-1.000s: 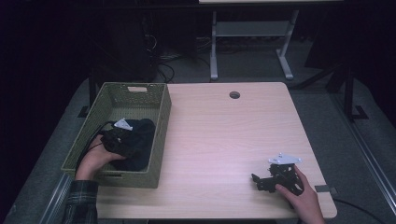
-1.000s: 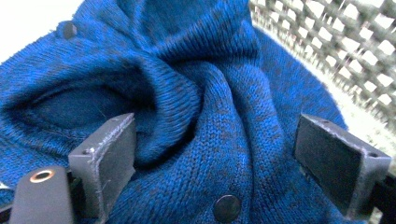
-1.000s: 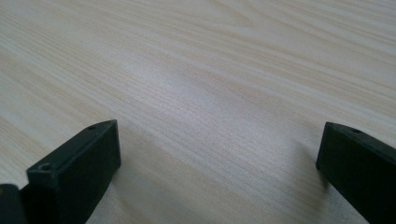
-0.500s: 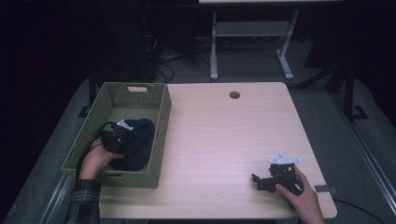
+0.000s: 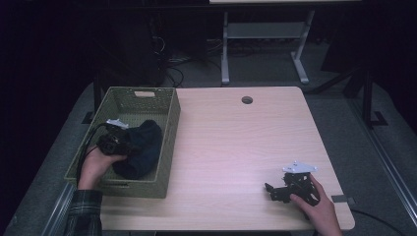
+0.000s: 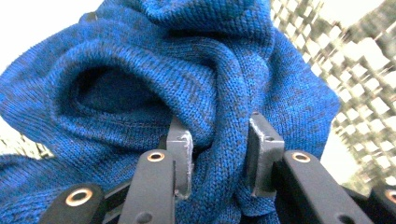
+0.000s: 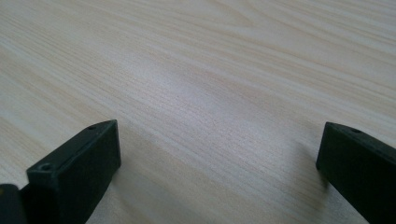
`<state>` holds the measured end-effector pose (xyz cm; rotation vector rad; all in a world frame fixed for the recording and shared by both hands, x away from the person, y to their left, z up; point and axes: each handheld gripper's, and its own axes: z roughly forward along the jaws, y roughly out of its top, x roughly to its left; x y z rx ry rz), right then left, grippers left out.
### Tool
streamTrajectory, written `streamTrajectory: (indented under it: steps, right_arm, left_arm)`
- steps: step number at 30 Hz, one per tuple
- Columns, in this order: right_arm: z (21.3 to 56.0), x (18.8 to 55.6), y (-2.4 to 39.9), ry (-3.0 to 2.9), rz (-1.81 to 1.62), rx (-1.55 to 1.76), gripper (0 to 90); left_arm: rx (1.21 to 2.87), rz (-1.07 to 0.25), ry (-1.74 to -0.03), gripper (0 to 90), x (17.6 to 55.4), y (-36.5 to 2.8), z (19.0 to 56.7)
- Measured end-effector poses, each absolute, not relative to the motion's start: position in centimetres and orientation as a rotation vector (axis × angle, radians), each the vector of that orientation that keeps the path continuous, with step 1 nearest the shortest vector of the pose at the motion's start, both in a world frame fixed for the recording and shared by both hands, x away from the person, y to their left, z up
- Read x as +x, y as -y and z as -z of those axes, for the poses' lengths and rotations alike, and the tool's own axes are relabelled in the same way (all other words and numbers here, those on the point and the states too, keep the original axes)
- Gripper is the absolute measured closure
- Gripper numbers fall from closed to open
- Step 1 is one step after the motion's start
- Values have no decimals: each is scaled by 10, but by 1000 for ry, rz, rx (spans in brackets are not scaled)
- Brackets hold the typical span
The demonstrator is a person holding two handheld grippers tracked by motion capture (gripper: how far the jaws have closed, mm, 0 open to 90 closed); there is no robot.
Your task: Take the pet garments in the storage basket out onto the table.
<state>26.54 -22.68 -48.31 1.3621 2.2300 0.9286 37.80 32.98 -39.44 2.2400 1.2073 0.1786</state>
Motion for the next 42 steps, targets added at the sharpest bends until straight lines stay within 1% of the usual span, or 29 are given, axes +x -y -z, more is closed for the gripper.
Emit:
streamTrajectory:
  steps: [16, 26, 42]
  right_arm:
    - [483, 265, 227, -2231, -928, 1361, 0]
    - [483, 265, 227, -2231, -928, 1361, 0]
    - [483, 265, 227, -2230, -928, 1361, 0]
  left_arm:
    - [2034, -175, -1192, 669, 372, -345, 376]
    - [1953, -252, -1148, 672, 365, -349, 354]
    - [1843, -314, -1069, 675, 357, -351, 317]
